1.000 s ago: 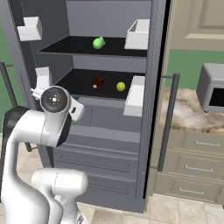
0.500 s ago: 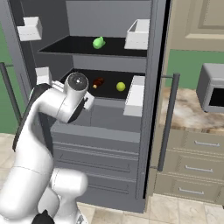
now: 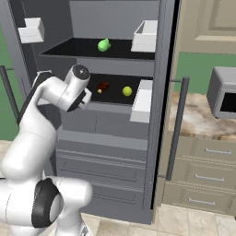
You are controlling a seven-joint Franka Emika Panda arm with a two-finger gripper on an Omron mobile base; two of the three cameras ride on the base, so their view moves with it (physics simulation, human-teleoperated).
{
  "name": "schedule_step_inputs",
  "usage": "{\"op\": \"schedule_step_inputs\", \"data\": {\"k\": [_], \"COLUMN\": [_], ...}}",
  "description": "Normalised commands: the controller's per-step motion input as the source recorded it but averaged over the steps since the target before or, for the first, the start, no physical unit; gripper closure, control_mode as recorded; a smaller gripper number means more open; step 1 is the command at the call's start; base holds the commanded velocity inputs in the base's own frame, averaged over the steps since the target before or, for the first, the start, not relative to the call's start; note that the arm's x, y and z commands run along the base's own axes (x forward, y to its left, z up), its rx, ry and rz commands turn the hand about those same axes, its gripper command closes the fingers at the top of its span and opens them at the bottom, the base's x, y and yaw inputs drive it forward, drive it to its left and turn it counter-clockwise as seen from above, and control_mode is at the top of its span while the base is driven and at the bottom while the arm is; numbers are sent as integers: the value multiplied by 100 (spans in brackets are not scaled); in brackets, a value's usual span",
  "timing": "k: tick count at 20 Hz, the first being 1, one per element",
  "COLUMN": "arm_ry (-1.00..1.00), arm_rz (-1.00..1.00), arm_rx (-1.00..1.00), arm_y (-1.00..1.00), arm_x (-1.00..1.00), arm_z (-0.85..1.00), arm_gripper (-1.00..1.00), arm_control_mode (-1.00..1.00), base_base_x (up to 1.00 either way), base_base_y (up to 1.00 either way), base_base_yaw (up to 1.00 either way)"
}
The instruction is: Open the fridge, remove the pear, corn, and steak, and place them on any counter.
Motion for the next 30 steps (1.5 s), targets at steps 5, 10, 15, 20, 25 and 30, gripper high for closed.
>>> {"op": "schedule_step_inputs", "data": {"k": [5,10,15,20,25,30], "arm_ry": [0,0,-6,-9,0,0], "arm_rz": [18,20,10,-17,-19,-5], "arm_rx": [0,-4,-13,-20,-16,-24], "arm_y": [75,100,70,-85,-100,-93], "arm_x": [-44,-96,-50,-7,-22,-62], "arm_z": [-10,-11,1,12,16,12], "arm_gripper": [-100,-100,-100,-100,-100,-100], "arm_control_mode": [-100,-100,-100,-100,-100,-100], "base_base_x": [0,0,0,0,0,0], "base_base_y": [0,0,0,0,0,0], "base_base_yaw": [0,0,0,0,0,0]}}
